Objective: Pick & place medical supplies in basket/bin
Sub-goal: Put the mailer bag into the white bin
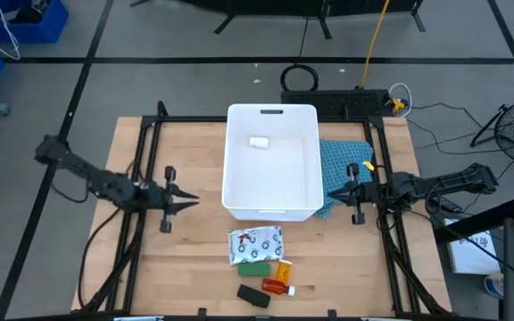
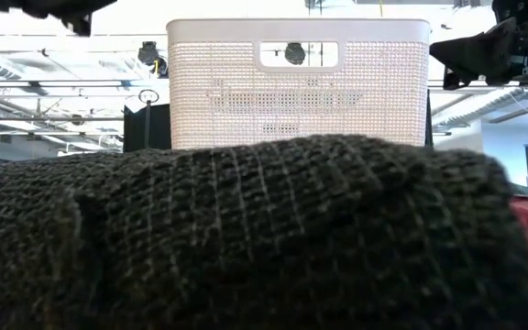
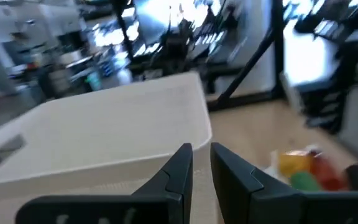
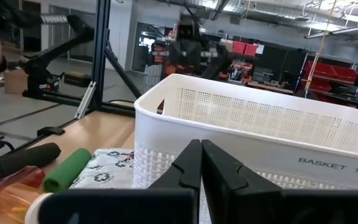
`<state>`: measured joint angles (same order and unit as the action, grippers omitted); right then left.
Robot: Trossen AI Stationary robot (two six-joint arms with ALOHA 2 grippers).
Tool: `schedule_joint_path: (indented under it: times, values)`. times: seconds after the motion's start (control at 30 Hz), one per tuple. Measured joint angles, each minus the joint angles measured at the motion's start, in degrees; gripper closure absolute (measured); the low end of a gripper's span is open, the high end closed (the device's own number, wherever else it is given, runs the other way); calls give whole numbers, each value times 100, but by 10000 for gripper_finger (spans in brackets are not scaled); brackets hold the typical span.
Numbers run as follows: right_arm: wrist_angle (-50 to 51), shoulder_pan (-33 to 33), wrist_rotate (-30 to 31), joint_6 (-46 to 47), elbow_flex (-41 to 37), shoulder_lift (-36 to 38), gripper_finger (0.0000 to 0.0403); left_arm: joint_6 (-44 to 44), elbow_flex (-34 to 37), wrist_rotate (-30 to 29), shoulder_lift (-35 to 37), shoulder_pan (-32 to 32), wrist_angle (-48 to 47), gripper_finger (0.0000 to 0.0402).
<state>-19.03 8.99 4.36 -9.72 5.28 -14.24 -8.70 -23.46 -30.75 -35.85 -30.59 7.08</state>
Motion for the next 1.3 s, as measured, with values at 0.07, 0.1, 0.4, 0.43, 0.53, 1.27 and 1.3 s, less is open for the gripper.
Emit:
schedule_joint_path:
  times: [0.07,0.1,0.4,0.43,0.53,1.27,1.3]
  values:
    - [0,0,-2,0,0,0,401,-131,-495,-709,-711,-341,-351,339]
    - [2,0,-3,0,0,0,401,-176,-742,-1022,-1103,-499,-494,339]
    - [11,0,-7,124,0,0,401,-154,-2243,-2280,-4364,-1299,-1545,313]
    - [11,0,-7,138,0,0,402,47,-2336,-2192,-4558,-1290,-1606,300]
    - [9,-1,-9,164,0,0,402,969,-2645,-1564,-4895,-1143,-1838,249]
    - [61,0,4,282,-4,-7,401,4263,-2756,621,-5385,110,-2938,78]
    - [63,0,4,282,-4,-7,402,4225,-2756,659,-5408,142,-2931,78]
